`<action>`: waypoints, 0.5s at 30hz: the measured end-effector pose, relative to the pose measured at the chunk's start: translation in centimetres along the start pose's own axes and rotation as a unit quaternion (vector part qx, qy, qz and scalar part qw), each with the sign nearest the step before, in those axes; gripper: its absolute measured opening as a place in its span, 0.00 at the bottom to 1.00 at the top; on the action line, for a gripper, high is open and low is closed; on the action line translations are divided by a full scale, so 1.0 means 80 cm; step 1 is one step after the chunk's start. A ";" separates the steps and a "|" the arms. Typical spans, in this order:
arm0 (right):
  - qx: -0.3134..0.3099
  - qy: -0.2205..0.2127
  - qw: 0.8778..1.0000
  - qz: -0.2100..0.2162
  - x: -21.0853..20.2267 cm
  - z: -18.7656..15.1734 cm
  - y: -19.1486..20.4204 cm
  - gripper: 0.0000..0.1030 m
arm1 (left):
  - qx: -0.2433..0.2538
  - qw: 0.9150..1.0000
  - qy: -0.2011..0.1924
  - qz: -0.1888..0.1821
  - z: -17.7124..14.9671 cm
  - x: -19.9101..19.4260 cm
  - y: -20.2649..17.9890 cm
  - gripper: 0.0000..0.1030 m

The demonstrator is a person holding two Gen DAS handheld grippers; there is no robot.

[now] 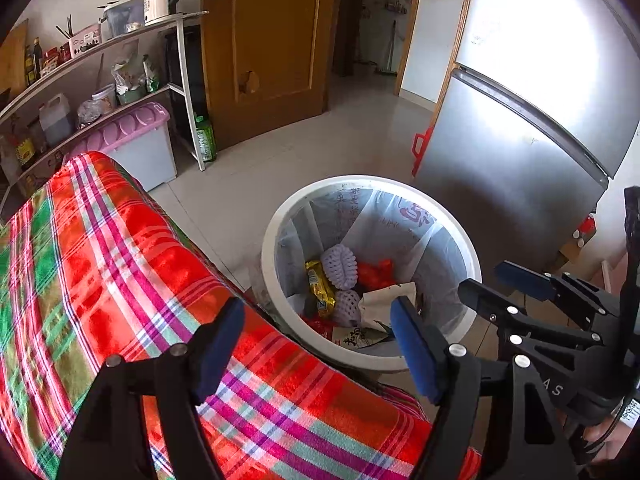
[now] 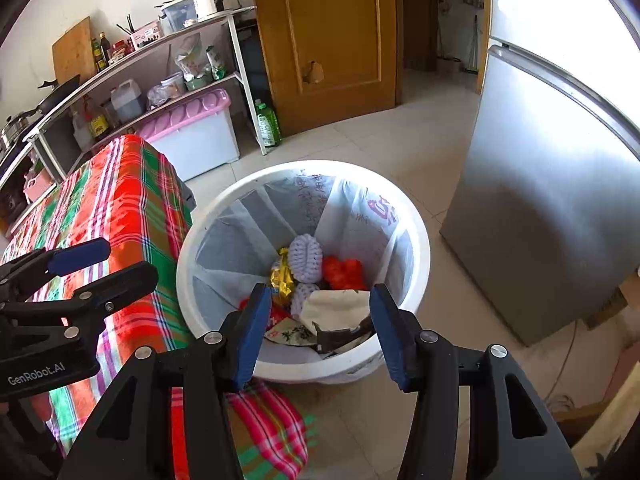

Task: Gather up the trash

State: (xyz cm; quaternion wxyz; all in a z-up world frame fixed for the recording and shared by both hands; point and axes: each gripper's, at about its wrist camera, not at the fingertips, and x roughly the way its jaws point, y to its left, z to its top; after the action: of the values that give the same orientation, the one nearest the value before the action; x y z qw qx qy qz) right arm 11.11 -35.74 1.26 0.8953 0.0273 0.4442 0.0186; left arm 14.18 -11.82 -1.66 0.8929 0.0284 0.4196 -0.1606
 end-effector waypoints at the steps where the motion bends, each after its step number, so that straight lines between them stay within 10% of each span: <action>1: 0.002 -0.004 1.000 0.001 -0.004 -0.001 0.001 0.51 | 0.005 1.000 -0.007 0.006 -0.002 -0.006 0.000 0.76; 15: 0.021 -0.080 0.996 -0.030 -0.082 -0.043 0.030 0.51 | -0.008 0.997 -0.066 0.038 -0.048 -0.081 0.011 0.77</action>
State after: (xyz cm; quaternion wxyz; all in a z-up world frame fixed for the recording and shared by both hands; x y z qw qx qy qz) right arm 4.37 -33.63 4.52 0.9273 0.0344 0.3723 -0.0197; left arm 7.74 -8.60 0.67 0.9242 0.0265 0.3600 -0.1248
